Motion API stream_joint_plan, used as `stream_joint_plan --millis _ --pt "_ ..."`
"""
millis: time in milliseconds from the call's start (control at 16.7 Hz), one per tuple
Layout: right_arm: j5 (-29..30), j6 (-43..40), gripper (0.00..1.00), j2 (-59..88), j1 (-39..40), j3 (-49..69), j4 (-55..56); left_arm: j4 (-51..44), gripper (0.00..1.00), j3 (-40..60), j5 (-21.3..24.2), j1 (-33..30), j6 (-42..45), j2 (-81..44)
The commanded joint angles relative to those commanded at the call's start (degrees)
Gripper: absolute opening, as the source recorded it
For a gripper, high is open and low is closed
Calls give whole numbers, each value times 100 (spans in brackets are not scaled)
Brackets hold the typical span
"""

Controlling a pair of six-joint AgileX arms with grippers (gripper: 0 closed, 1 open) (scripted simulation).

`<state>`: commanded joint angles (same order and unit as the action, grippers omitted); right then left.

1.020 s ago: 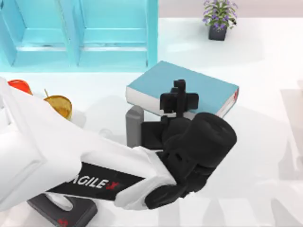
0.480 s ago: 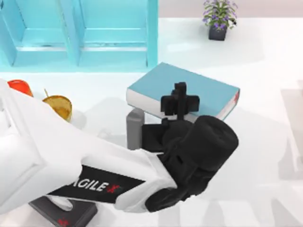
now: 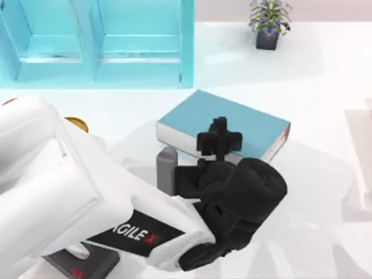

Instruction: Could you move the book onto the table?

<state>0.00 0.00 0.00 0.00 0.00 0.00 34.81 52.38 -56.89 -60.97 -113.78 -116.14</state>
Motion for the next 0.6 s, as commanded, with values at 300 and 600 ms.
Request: stream_joint_plan --millis 300,600 --pt "0 0 100 0 0 0 0 0 23 0 0 0 0 0" --pt "0 0 100 0 0 0 0 0 60 0 0 0 0 0"
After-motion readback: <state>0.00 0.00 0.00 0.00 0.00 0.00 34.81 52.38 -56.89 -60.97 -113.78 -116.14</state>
